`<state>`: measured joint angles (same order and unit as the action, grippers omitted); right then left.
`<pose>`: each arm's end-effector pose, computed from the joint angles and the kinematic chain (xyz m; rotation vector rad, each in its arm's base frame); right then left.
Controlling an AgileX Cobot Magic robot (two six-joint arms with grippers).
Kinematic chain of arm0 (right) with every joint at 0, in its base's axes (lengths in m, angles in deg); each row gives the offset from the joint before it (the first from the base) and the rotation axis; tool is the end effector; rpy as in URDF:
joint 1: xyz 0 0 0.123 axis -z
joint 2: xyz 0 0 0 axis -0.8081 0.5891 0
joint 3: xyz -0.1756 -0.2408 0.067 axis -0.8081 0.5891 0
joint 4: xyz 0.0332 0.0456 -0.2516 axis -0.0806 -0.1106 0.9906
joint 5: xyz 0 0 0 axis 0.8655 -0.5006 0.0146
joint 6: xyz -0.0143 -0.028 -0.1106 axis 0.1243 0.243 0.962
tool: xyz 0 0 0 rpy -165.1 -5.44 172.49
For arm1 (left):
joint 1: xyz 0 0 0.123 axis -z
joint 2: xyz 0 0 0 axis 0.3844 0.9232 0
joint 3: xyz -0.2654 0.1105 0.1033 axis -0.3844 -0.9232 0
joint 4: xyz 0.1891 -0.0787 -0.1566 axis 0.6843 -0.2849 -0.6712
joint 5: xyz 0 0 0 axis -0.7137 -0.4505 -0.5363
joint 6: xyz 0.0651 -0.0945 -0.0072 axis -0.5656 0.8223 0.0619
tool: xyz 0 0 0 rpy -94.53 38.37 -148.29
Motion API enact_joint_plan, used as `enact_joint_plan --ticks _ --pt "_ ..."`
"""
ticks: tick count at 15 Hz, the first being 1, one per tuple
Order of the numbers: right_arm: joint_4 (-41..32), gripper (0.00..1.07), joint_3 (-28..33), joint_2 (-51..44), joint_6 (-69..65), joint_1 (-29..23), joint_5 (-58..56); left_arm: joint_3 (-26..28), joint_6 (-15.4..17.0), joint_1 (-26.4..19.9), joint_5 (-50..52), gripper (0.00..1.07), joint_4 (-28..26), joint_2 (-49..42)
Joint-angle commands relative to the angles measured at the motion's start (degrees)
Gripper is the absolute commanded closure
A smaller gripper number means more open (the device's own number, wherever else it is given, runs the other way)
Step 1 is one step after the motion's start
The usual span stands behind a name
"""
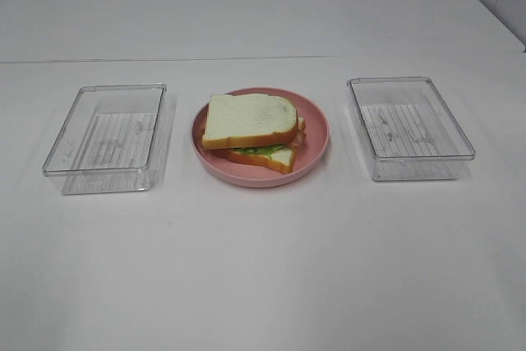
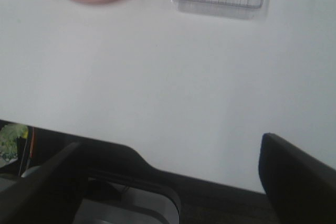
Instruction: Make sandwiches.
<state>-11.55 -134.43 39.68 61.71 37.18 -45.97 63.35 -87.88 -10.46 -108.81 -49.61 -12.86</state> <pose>0.1138 0.0450 0.3459 -0.2567 2.5686 0.2691 -0.0006 -0.0056 0.2704 0.2850 2.0118 -0.1593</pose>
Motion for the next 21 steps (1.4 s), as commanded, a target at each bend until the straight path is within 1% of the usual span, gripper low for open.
enact_joint_plan --ticks 1,3,4,5,6,8,10,11,12,17,20,21 --pt "0.2 0.24 7.9 -7.4 0.2 0.1 -3.5 -0.1 0.3 -0.1 0.5 0.12 0.1 -1.3" --pt "0.2 0.24 15.9 -16.4 2.7 0.1 -0.7 -0.1 0.3 -0.1 0.5 0.12 0.1 -1.3" --pt "0.6 0.24 20.7 -24.0 8.7 0.1 3.3 -0.1 0.3 -0.1 0.5 0.12 0.1 -1.3" --pt "0.7 0.24 21.7 -26.3 10.3 0.1 4.8 -0.1 0.3 -0.1 0.5 0.12 0.1 -1.3" --pt "0.7 0.24 22.9 -30.9 13.8 0.1 8.3 -0.1 0.3 -0.1 0.5 0.12 0.1 -1.3" --pt "0.6 0.24 22.9 -34.0 14.6 0.1 9.1 -0.1 0.3 -0.1 0.5 0.12 0.1 -1.3" --pt "-0.3 0.24 23.1 -35.6 14.6 0.1 7.5 -0.1 0.3 -0.1 0.5 0.12 0.1 -1.3" --pt "-3.6 0.30 23.6 -36.4 18.9 0.1 8.0 -0.1 0.3 -0.1 0.5 0.12 0.1 -1.3" --pt "-4.5 0.34 23.6 -36.4 20.2 0.1 7.8 -0.1 0.3 -0.1 0.5 0.12 0.1 -1.3" --pt "-4.4 0.34 23.6 -36.4 18.8 0.1 8.0 -0.1 0.3 -0.3 0.5 0.12 0.1 -1.3" --pt "-4.4 0.34 23.6 -36.4 18.8 0.1 8.0 -0.1 0.2 -7.8 0.5 0.12 0.1 -1.3" --pt "-4.4 0.34 23.6 -36.4 18.8 0.1 8.0 -0.1 0.2 -8.5 0.5 0.12 0.1 -1.3"
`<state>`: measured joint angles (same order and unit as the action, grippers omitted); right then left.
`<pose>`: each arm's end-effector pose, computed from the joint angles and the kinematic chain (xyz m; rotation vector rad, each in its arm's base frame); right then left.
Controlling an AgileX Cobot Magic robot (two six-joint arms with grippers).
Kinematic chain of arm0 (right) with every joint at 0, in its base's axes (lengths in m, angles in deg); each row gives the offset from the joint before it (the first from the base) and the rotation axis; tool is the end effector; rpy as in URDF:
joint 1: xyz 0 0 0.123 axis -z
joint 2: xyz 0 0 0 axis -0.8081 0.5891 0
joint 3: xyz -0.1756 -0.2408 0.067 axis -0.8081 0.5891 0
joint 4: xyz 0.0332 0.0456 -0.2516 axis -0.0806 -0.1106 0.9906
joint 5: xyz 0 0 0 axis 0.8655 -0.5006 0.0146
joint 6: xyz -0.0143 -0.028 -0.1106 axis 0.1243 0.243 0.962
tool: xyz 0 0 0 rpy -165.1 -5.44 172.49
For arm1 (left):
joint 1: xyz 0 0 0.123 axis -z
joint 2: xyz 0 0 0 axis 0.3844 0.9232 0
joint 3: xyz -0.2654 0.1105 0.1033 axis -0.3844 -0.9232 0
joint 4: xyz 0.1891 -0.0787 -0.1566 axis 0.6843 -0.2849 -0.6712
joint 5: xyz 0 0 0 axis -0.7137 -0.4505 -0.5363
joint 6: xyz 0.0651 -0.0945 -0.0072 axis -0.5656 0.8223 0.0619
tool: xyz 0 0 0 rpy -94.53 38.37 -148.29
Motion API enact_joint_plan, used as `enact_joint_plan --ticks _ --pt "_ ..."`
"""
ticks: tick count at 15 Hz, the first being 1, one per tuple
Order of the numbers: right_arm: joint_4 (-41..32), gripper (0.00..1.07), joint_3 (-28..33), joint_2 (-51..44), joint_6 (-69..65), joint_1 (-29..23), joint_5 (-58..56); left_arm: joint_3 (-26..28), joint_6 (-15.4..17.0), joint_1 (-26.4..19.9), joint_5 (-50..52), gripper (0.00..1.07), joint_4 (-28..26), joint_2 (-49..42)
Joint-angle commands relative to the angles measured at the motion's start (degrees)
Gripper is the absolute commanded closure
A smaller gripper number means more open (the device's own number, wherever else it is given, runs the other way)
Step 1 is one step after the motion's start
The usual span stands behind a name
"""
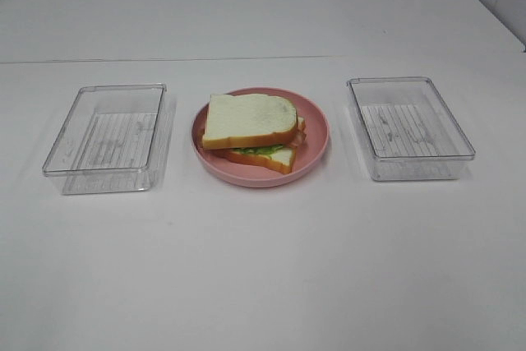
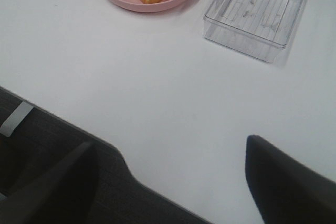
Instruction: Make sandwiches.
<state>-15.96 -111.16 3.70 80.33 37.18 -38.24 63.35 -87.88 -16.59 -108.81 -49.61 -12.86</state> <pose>0.0158 0.0229 0.2712 -0.5734 2.1290 0.2421 0.0000 -0.0057 0.2704 0.1768 2.0217 -0.0919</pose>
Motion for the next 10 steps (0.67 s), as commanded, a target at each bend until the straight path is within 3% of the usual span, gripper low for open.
enact_joint_plan --ticks 1,3,7,10 --pt "0.0 0.34 0.3 -0.5 0.2 0.1 0.2 -0.1 0.2 -3.6 0.5 0.12 0.1 -1.3" --pt "0.1 0.34 0.3 -0.6 0.2 0.1 0.2 -0.1 0.2 -3.6 0.5 0.12 0.1 -1.3" --pt "-0.2 0.34 0.3 -1.9 0.2 12.1 0.2 -0.1 0.2 -3.6 0.5 0.12 0.1 -1.3" --pt "-0.2 0.34 0.3 -7.2 0.2 17.5 0.2 -0.1 0.2 -3.6 0.5 0.12 0.1 -1.3"
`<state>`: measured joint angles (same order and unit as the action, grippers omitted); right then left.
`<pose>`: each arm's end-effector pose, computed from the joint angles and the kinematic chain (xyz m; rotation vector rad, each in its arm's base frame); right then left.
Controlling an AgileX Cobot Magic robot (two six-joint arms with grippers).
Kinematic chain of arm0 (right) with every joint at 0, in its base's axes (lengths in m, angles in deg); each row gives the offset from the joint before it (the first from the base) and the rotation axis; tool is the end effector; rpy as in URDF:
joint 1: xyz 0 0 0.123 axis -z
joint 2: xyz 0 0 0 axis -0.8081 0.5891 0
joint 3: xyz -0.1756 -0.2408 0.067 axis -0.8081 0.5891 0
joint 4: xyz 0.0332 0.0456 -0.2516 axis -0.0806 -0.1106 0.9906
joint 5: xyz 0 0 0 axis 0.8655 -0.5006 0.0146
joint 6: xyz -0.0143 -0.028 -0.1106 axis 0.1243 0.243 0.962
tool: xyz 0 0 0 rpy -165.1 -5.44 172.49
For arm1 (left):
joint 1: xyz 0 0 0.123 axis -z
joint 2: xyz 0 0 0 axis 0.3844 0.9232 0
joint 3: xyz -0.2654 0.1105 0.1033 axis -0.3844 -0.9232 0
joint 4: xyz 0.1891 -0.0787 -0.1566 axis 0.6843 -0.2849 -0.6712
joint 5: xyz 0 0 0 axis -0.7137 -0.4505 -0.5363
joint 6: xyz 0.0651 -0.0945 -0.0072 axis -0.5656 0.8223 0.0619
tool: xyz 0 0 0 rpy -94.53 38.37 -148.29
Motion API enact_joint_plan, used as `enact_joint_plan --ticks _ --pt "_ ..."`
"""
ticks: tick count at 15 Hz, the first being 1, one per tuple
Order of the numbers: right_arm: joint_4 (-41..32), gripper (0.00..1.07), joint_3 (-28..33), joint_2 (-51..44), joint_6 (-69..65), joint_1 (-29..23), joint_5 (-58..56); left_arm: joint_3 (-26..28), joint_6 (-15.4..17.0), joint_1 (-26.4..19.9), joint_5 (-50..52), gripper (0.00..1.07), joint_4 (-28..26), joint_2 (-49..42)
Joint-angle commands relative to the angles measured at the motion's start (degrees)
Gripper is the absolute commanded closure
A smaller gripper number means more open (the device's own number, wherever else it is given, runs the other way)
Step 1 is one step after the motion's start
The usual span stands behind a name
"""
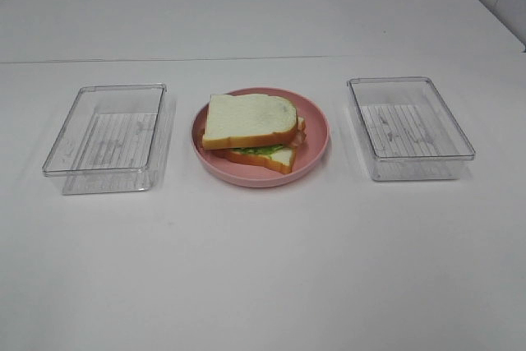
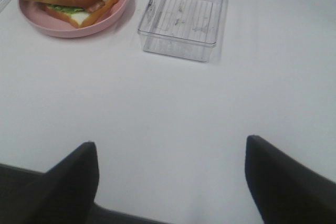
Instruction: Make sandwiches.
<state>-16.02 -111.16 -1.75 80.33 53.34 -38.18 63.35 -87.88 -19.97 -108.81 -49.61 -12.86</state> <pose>0.0074 0.0176 0.2727 -0.2654 2.0836 0.0722 0.0003 -0.0057 0.2704 0.1171 2.0252 -0.0546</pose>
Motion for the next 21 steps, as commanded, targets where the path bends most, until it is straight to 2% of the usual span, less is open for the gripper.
enact_joint_plan --ticks 1,3,21 --pt "0.0 0.34 0.3 -2.4 0.2 1.8 0.2 -0.1 0.2 -0.2 0.5 0.12 0.1 -1.3" --pt "-0.2 0.34 0.3 -5.0 0.2 2.5 0.2 -0.1 0.2 -0.6 0.5 0.12 0.1 -1.3" --pt "-0.1 0.34 0.3 -4.8 0.2 2.6 0.2 -0.1 0.2 -0.6 0.5 0.12 0.1 -1.3"
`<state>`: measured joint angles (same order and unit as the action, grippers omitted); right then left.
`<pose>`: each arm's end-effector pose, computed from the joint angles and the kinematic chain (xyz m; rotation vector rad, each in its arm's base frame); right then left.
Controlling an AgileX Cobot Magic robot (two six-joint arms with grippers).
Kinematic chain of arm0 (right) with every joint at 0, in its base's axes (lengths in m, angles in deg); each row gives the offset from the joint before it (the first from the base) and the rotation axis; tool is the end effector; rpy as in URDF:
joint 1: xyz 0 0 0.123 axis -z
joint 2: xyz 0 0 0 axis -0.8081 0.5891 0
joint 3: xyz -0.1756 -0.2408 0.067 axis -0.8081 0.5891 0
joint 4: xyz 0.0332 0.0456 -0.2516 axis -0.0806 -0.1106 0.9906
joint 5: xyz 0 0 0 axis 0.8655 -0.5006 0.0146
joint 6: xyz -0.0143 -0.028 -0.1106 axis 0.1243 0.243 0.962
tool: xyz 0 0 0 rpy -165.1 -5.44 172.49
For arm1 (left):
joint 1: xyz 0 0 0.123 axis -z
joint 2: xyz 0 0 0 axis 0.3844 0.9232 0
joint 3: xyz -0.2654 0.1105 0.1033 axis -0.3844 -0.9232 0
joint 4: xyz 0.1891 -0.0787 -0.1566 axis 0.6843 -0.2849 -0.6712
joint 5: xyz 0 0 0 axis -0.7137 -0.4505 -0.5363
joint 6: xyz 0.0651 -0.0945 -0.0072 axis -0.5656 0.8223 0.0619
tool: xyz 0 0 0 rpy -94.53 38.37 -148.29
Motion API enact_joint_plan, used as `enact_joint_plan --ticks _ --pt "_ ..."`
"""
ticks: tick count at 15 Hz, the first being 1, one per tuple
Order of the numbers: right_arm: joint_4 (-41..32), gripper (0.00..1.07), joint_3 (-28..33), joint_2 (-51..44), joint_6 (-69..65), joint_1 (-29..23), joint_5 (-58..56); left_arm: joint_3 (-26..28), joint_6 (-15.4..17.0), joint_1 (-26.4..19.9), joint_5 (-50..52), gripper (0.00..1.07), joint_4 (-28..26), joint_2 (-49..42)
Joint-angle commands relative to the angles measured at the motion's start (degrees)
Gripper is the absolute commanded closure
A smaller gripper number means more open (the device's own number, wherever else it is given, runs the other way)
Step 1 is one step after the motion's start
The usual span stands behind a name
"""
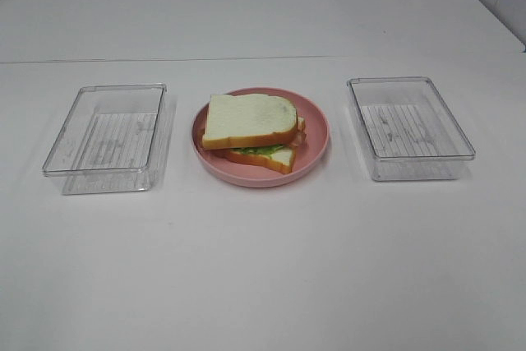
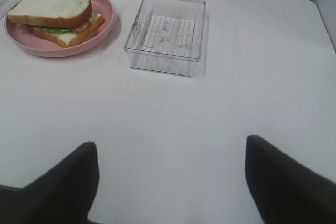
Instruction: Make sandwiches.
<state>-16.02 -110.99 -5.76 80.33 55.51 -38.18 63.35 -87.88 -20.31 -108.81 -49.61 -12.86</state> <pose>-0.0021 0.0176 0.2720 -0.2257 2.0213 0.0393 0.0004 -0.0056 0.2704 0.1110 2.0255 -0.0509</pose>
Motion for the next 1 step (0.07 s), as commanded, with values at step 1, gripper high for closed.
enact_joint_plan --ticks 1 --pt "-0.1 0.34 0.2 -0.7 0.2 0.4 0.2 -0.1 0.2 -0.2 0.5 0.12 0.1 -1.4"
